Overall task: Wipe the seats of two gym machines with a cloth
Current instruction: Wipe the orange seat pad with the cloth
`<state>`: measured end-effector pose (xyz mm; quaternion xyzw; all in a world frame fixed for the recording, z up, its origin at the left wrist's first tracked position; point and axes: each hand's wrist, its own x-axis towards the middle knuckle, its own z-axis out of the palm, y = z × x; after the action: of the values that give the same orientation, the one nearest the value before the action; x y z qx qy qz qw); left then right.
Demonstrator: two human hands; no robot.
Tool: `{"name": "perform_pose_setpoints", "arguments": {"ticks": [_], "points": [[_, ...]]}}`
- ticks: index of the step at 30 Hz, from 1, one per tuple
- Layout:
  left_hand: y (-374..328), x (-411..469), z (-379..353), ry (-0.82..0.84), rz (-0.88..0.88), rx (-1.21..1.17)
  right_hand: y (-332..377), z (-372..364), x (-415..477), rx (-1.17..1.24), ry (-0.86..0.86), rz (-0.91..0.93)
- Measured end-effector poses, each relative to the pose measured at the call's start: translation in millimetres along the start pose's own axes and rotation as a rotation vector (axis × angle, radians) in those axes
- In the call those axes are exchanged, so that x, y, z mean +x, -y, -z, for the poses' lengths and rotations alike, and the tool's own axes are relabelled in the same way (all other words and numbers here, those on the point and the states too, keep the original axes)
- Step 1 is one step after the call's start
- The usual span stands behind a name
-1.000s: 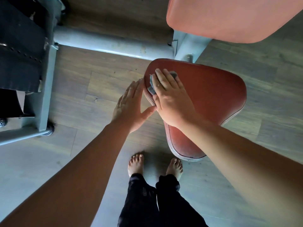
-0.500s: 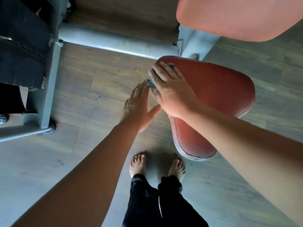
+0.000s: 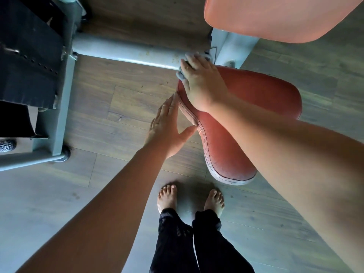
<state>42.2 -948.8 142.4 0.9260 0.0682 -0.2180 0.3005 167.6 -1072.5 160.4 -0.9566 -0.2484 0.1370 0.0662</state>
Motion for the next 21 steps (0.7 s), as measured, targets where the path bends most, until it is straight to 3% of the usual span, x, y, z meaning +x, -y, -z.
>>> {"name": "perform_pose_setpoints", "arguments": {"ticks": [3, 6, 9, 16, 21], "points": [[-4, -7, 0, -0.003, -0.009, 0.035, -3, 4, 12, -0.003, 0.007, -0.086], [-9, -17, -4, -0.02, -0.009, 0.045, 5, -1, -55, -0.038, -0.09, -0.01], [-14, -26, -9, -0.013, -0.009, 0.037, 1, 0, -112, -0.022, 0.001, 0.06], [-16, -39, -15, 0.02, -0.037, 0.085, -15, -1, -42, -0.025, 0.012, -0.115], [-15, -43, -16, 0.009, -0.06, 0.079, 14, -7, -155, -0.046, -0.045, -0.063]]}}
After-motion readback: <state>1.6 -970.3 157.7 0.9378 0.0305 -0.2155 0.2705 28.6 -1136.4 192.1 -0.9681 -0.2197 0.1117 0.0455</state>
